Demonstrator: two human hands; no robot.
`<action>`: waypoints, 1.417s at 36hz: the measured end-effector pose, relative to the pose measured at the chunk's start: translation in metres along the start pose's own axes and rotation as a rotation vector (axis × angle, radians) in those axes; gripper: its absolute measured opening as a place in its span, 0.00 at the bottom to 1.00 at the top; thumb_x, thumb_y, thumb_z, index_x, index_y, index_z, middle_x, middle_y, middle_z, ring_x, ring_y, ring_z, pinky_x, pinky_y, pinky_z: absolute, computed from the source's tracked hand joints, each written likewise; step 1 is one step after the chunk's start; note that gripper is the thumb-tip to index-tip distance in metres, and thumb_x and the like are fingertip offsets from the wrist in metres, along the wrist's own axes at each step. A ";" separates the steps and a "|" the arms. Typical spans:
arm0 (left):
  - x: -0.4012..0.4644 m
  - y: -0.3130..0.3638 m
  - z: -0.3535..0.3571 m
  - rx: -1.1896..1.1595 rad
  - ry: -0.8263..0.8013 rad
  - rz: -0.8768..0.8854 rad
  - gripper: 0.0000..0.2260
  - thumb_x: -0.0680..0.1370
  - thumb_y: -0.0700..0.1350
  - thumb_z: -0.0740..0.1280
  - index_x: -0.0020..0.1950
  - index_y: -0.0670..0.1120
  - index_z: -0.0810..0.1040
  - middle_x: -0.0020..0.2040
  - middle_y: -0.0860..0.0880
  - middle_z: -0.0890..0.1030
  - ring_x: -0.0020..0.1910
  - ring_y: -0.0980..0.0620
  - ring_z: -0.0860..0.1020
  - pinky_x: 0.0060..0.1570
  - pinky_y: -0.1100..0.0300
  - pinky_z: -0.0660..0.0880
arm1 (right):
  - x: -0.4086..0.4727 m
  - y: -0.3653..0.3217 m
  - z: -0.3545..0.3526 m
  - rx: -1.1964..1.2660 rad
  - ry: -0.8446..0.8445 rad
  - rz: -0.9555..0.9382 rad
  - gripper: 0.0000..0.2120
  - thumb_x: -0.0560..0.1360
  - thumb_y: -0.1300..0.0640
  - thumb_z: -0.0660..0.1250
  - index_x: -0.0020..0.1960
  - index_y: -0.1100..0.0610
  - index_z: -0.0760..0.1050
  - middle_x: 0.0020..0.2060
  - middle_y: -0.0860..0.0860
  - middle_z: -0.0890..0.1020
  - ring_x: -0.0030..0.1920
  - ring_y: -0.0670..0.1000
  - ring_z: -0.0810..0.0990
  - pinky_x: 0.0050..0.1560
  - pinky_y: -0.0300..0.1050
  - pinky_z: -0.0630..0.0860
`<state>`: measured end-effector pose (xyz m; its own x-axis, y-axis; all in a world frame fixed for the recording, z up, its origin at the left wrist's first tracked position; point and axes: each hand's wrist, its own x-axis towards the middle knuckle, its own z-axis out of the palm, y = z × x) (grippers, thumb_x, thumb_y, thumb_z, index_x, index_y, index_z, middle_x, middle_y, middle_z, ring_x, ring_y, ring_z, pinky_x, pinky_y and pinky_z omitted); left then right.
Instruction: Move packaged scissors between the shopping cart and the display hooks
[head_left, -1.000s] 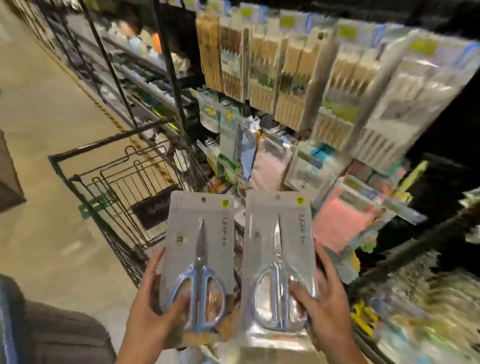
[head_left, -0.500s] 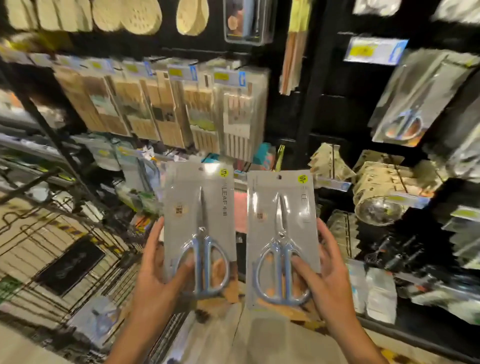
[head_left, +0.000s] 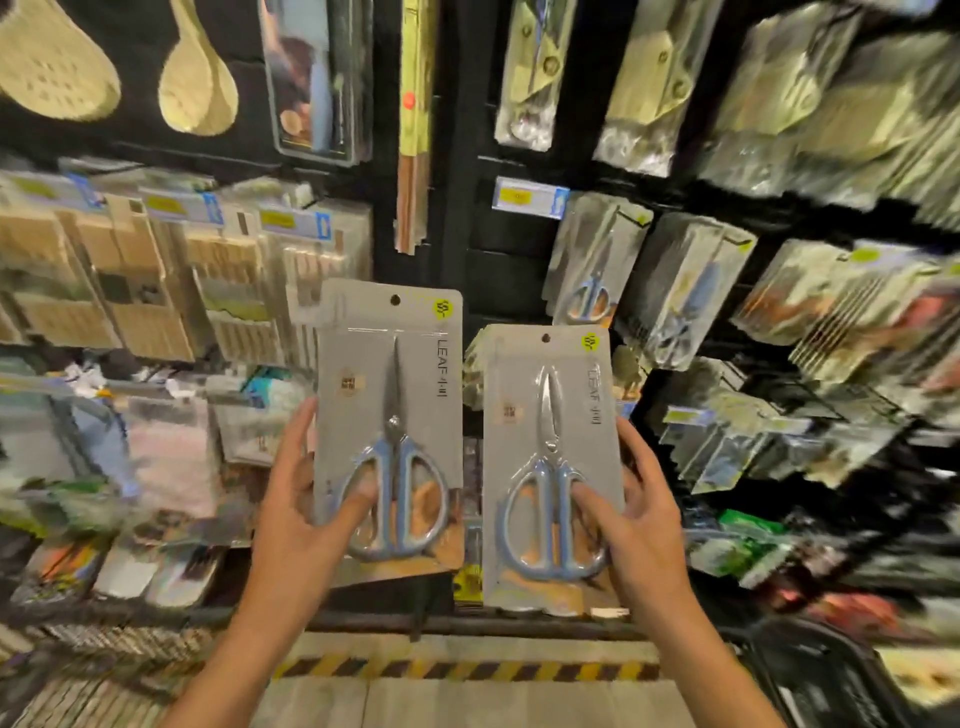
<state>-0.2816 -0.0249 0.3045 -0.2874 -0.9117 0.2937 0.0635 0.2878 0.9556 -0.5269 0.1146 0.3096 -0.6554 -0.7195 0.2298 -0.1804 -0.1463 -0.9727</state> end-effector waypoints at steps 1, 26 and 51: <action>0.004 0.003 0.004 -0.015 -0.012 0.009 0.37 0.74 0.48 0.74 0.77 0.68 0.61 0.72 0.65 0.73 0.69 0.59 0.74 0.70 0.45 0.71 | 0.003 -0.003 -0.004 0.004 0.008 -0.009 0.36 0.75 0.67 0.71 0.77 0.48 0.63 0.57 0.45 0.85 0.58 0.49 0.84 0.58 0.50 0.82; 0.110 0.044 0.207 0.060 -0.023 0.160 0.37 0.76 0.39 0.71 0.79 0.61 0.60 0.55 0.81 0.74 0.55 0.78 0.75 0.55 0.65 0.71 | 0.197 0.019 -0.139 0.080 0.048 -0.173 0.35 0.76 0.66 0.72 0.77 0.46 0.64 0.65 0.47 0.80 0.57 0.45 0.84 0.49 0.39 0.82; 0.177 0.025 0.277 0.126 0.043 0.221 0.37 0.75 0.41 0.71 0.79 0.61 0.60 0.61 0.75 0.76 0.61 0.69 0.77 0.51 0.75 0.75 | 0.318 0.049 -0.163 0.060 -0.064 -0.207 0.35 0.76 0.67 0.71 0.78 0.51 0.62 0.56 0.28 0.80 0.58 0.37 0.81 0.52 0.32 0.79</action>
<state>-0.5959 -0.0978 0.3737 -0.2384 -0.8333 0.4987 -0.0006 0.5136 0.8580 -0.8640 -0.0109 0.3405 -0.5611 -0.7110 0.4239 -0.2610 -0.3340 -0.9057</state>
